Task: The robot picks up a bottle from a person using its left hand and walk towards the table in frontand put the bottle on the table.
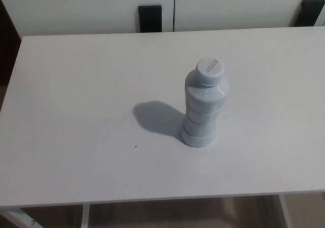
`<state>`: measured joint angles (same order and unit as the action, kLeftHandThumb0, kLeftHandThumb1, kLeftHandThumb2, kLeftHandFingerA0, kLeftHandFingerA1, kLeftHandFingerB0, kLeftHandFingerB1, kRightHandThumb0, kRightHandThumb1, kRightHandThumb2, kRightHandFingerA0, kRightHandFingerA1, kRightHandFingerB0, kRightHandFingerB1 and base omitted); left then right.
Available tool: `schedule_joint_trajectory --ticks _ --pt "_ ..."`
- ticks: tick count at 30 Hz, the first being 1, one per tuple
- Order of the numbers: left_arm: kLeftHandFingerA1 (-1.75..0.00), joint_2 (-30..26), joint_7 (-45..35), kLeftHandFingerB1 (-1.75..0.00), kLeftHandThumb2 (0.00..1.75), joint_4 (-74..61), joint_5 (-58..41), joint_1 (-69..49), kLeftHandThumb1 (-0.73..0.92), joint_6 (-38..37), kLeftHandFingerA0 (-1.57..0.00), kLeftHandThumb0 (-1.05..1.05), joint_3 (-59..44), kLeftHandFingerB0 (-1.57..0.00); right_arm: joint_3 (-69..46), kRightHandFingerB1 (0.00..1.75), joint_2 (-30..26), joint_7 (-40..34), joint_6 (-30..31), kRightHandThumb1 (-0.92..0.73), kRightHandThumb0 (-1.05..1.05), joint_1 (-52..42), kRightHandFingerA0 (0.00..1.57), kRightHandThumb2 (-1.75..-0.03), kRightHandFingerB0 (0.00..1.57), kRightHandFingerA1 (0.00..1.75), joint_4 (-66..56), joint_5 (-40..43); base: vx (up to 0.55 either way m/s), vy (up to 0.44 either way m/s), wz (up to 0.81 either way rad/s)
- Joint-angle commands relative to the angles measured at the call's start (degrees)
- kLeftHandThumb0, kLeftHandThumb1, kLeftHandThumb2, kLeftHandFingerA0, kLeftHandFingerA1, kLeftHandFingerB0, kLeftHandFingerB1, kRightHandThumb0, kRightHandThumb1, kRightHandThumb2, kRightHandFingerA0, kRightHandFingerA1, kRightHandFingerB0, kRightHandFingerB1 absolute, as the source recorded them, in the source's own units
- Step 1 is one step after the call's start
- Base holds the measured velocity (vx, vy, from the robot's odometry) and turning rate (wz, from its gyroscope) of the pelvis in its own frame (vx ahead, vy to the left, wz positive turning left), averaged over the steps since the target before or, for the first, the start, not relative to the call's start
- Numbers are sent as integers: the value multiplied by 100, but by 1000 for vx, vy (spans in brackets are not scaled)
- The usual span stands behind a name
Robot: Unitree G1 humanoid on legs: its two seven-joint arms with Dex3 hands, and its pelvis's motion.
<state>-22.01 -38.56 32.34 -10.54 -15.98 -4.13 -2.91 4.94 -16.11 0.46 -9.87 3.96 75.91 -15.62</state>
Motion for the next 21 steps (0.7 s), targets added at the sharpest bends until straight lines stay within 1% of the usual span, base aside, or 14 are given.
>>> schedule_joint_trajectory --ticks 1,2,4,5,6,7,10,11,12,16,18,19,21 --pt "-51 -17 2499 -49 113 3213 1183 1454 57 700 -1 -36 372 0 9 42 -96 -74 2 -75 -29 -169 63 -62 51 50 14 -7 0 0 0" --pt "-39 -19 2595 -29 73 3274 1312 1470 92 610 -15 -78 501 -9 -1 42 -100 -60 -1 -75 -29 -177 62 -62 51 48 9 7 0 0 0" --pt "-40 -87 2597 -29 75 3458 1497 1500 92 447 -16 -81 750 -8 10 41 -108 -25 17 -76 -31 -179 61 -62 50 45 -7 5 0 0 0" --pt "-40 -106 2582 -28 74 3499 1478 1497 92 419 -14 -78 760 -8 -4 41 -108 -19 18 -76 -31 -174 61 -62 51 46 -11 20 0 0 0" --pt "-50 -142 2543 -50 112 3539 1472 1495 52 383 -1 -37 788 0 -21 41 -101 -21 34 -75 -31 -158 61 -62 50 46 -9 38 0 0 0" --pt "-42 -223 2484 -37 69 3578 1477 1488 92 329 -23 -82 832 -17 -48 42 -86 -19 32 -75 -29 -135 61 -62 51 47 -4 65 0 0 0" --pt "-41 -318 2474 -35 71 3727 1449 1540 92 222 -23 -81 873 -17 -88 42 -59 -5 -12 -75 -29 -126 61 -62 51 48 -8 108 0 0 0" --pt "-41 -349 2509 -32 71 3826 1521 1589 92 174 -23 -80 959 -18 -85 41 -58 -8 4 -75 -29 -131 60 -62 50 46 -9 104 0 0 0" --pt "-42 -374 2518 -32 72 3909 1572 1634 92 160 -23 -83 1043 -18 -86 41 -56 -15 6 -74 -29 -147 61 -62 49 46 -9 101 0 0 0" --pt "-43 -395 2551 -33 73 4103 1622 1747 92 181 -25 -82 1193 -18 -84 41 -40 -11 23 -75 -28 -151 59 -62 50 45 -24 86 0 0 0" --pt "-42 -400 2493 -34 71 4151 1563 1767 92 89 -23 -84 1162 -17 -81 41 -34 -19 14 -74 -29 -131 59 -62 51 46 -25 75 0 0 0" --pt "-39 -399 2459 -33 72 4184 1529 1757 92 13 -21 -83 1117 -15 -85 41 -26 -12 39 -75 -29 -123 59 -62 50 45 -22 77 0 0 0" --pt "-39 -385 2458 -32 71 4229 1523 1765 92 1 -20 -84 1071 -15 -73 41 -33 -9 38 -75 -30 -117 59 -62 49 45 -21 61 0 0 0"
